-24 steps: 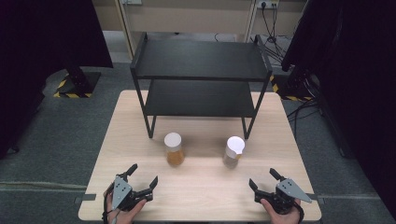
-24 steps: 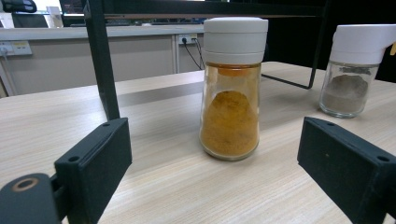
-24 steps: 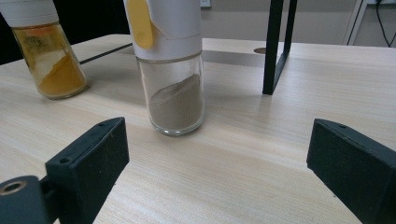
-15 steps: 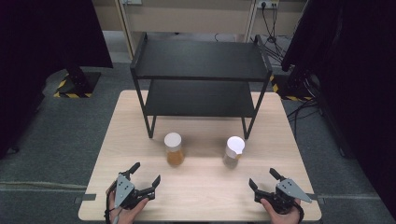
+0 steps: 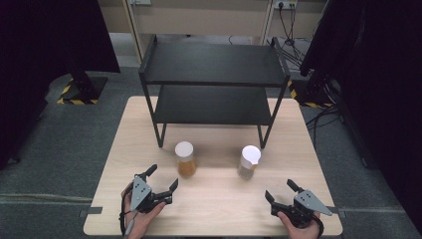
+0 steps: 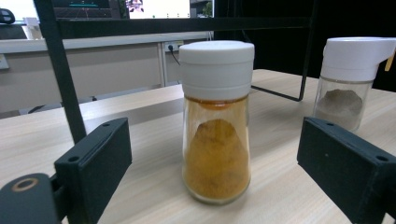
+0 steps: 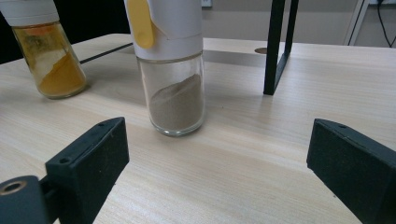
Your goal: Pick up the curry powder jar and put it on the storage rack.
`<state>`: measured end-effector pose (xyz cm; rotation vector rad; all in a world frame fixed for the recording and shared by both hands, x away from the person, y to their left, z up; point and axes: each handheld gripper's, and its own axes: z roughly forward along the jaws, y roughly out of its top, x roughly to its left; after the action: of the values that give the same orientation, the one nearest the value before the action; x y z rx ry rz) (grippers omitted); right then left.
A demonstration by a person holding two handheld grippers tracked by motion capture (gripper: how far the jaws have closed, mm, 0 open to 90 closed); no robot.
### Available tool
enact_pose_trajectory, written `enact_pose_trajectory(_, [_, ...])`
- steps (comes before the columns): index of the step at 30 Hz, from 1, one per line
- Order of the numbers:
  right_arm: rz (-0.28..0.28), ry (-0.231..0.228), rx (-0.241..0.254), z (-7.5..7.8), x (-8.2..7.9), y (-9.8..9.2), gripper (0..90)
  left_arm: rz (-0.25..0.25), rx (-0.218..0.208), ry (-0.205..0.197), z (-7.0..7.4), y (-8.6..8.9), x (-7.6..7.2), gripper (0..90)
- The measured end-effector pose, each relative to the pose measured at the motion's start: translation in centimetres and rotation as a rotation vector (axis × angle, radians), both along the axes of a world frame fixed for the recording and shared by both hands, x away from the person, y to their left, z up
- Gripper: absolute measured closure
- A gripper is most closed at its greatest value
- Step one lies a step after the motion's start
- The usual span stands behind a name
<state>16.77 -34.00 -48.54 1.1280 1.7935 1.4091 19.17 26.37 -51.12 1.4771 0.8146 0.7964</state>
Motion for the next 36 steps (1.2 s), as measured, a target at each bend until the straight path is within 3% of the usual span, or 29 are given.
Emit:
enact_pose_trajectory(17, [0.002, -0.001, 0.005, 0.0, 0.0, -0.1, 5.8, -0.012, 0.016, 0.019, 0.8, -1.6, 3.1, 10.5])
enact_pose_trajectory(36, [0.006, 0.005, 0.004, 0.0, 0.1, -0.1, 5.8, -0.020, -0.006, 0.053, 1.4, -3.0, 5.7, 14.4])
